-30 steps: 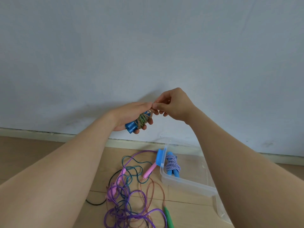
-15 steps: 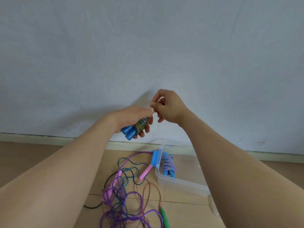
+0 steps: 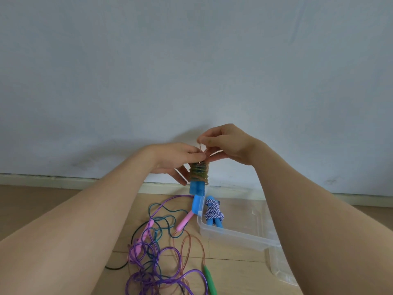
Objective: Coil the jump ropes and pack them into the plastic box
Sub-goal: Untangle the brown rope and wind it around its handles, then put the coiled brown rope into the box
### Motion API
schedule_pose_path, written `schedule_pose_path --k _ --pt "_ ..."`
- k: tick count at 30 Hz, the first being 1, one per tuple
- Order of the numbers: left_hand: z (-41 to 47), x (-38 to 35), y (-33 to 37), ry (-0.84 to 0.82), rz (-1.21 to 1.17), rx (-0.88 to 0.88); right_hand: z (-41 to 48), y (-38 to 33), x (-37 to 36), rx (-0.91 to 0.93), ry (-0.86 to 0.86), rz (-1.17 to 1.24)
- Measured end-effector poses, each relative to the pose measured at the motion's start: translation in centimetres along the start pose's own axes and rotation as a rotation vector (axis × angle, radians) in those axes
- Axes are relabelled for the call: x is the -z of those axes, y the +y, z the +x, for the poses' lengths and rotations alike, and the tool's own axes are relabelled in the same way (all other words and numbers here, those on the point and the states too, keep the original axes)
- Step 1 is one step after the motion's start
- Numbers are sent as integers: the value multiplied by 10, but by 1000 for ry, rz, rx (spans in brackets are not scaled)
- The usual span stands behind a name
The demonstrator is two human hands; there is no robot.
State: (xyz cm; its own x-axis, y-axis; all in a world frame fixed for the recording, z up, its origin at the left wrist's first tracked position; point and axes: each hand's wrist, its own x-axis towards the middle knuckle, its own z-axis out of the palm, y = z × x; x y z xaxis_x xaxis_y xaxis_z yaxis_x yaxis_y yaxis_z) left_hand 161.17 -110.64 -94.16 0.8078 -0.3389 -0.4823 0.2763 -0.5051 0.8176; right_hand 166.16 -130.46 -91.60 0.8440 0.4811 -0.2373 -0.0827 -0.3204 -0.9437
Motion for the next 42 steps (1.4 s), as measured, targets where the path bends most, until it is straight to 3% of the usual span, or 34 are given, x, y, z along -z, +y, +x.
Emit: schedule_pose_path --k 3,6,9,11,15,22,27,33,38,42 --pt "13 -11 1 76 55 -5 2 10 6 -134 -36 -192" --pt "27 -16 1 174 -1 -9 -1 22 11 -302 -213 -235" --pt "34 -23 5 52 -125 13 -5 35 16 -326 -224 -242" --pt "42 -29 2 2 -128 116 -4 47 20 -382 -191 -308" --pt "64 -38 -15 -2 213 284 2 87 33 -631 -233 -567" --pt "93 -50 -37 -26 672 229 6 137 41 -756 -241 -634" --pt "105 -56 -53 -66 853 238 10 145 30 -753 -342 -778" --pt "89 -50 -50 -43 835 251 35 117 7 -548 -181 -839" --pt "54 -23 -59 22 897 302 47 87 -50 -409 -356 -973" --pt "26 2 -82 56 811 360 56 79 -98 -348 -468 -1015"
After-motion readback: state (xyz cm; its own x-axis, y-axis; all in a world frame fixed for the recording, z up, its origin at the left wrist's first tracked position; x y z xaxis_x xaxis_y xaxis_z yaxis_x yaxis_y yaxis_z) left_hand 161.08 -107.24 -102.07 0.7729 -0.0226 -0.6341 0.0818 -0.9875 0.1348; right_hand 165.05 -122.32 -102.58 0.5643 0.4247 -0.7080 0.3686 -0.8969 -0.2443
